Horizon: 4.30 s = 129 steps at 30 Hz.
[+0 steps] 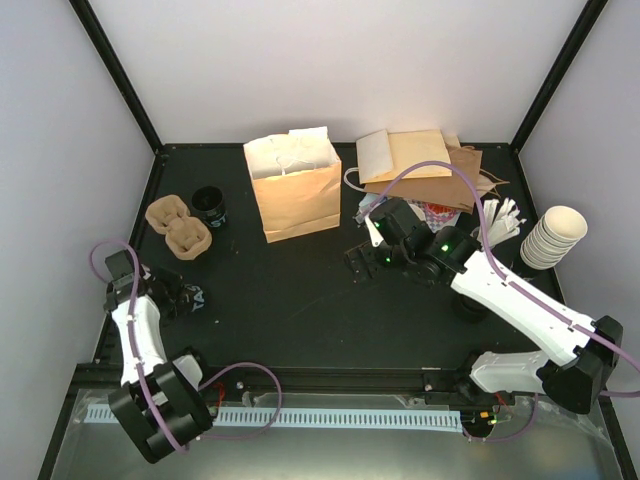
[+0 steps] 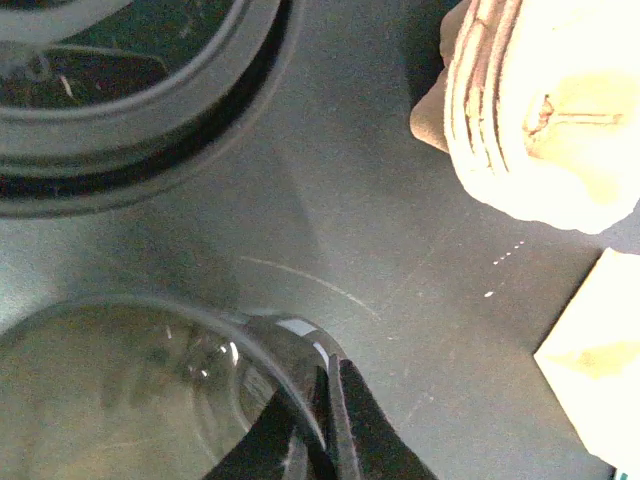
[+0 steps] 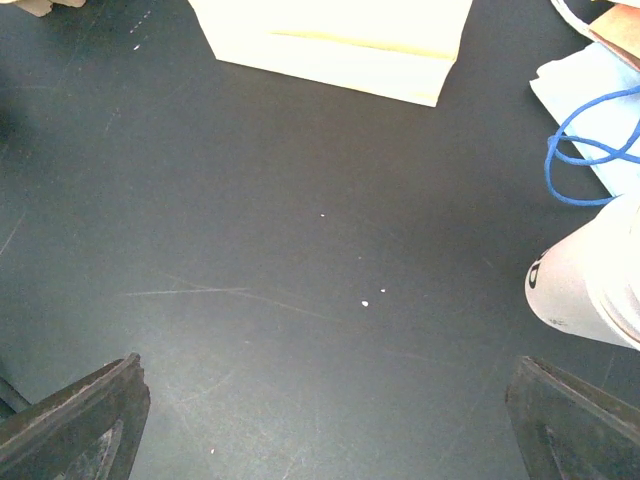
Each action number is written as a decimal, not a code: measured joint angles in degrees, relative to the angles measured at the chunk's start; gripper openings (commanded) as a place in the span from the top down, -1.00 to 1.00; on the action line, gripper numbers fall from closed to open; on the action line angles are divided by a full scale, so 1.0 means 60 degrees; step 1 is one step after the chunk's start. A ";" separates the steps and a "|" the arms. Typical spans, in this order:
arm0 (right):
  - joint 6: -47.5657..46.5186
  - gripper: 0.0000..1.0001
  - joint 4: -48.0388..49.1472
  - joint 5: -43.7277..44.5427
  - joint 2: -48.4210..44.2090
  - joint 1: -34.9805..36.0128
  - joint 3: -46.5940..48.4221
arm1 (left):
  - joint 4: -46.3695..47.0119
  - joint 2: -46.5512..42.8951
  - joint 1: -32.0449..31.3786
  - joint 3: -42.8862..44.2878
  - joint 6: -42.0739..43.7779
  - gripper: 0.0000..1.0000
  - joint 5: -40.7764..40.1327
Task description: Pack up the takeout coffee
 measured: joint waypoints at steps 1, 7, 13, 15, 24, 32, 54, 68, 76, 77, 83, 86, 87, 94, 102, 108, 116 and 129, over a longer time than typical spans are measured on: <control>0.0000 -1.00 -0.0004 0.0004 0.0004 0.0000 0.0000 | 0.0018 -0.0080 0.0004 -0.0007 0.0011 0.97 0.0120; 0.0000 -1.00 0.0022 0.0007 0.0004 0.0000 0.0000 | -0.0178 -0.0572 -0.0324 -0.0011 -0.0080 0.97 0.0466; 0.0011 -1.00 0.0142 0.0004 0.0004 0.0000 -0.0022 | -0.0721 -0.1264 -0.1836 0.0823 -0.0080 0.97 0.0036; 0.0018 -1.00 0.0142 0.0004 0.0004 0.0000 -0.0022 | -0.0834 -0.1300 -0.2557 0.1177 -0.0073 0.97 -0.0197; 0.0171 -1.00 0.0138 0.0062 -0.0018 0.0000 -0.0022 | -0.1450 -0.1177 -0.7023 0.2532 -0.0280 0.92 -0.2025; 0.0681 -1.00 0.0025 0.0492 -0.0087 0.0000 -0.0310 | -0.1974 0.1810 -1.1948 0.4685 -0.0965 0.85 -0.4736; 0.2342 -1.00 -0.0729 0.1137 -0.2809 -0.2302 -0.2175 | -0.2240 0.9107 -1.5096 0.8797 -0.0109 0.55 -0.6513; 0.2313 -1.00 -0.0798 0.0936 -0.2860 -0.2306 -0.2244 | -0.1603 0.9082 -1.5205 0.8553 0.0106 0.19 -0.5829; 0.2663 -1.00 -0.1639 0.1351 -0.2404 -0.2306 -0.1643 | -0.2022 0.7777 -1.5183 0.9125 0.0397 -0.25 -0.5836; 0.2812 -1.00 -0.1829 0.1490 -0.2288 -0.2306 -0.1450 | -0.2014 0.7377 -1.5165 0.9122 0.0466 -0.35 -0.5829; 0.3617 -1.00 -0.2692 0.1818 -0.1443 -0.2306 -0.0994 | -0.1195 0.4827 -1.4695 0.8116 0.1031 -0.77 -0.5366; 0.3942 -1.00 -0.2699 0.1803 -0.1530 -0.2317 -0.1464 | -0.0495 0.3439 -1.4269 0.6717 0.1228 -0.85 -0.5089; 0.4080 -1.00 -0.2703 0.1781 -0.1665 -0.2346 -0.1712 | -0.0208 0.2994 -1.4105 0.6167 0.1286 -0.85 -0.4980; 0.4528 -0.70 -0.2612 0.1512 -0.1931 -0.3891 -0.2725 | 0.0601 0.1249 -1.2907 0.3912 0.1534 -0.86 -0.3876; 0.4244 -0.10 -0.1548 0.0809 -0.1825 -0.6069 -0.3311 | 0.0805 0.0375 -1.2214 0.3468 0.2127 -0.86 -0.3432; 0.4543 -0.12 -0.1169 0.0838 -0.0816 -0.6390 -0.3311 | 0.0798 0.0178 -1.1821 0.3246 0.2448 -0.86 -0.3289; 0.4907 -0.11 -0.0998 0.1366 -0.0386 -0.6422 -0.3446 | 0.0758 0.0146 -1.1187 0.3129 0.2601 -0.86 -0.3140; 0.5184 -0.04 -0.0918 0.1577 -0.0189 -0.6430 -0.3825 | 0.0769 0.0645 -1.0805 0.3093 0.2699 -0.86 -0.2943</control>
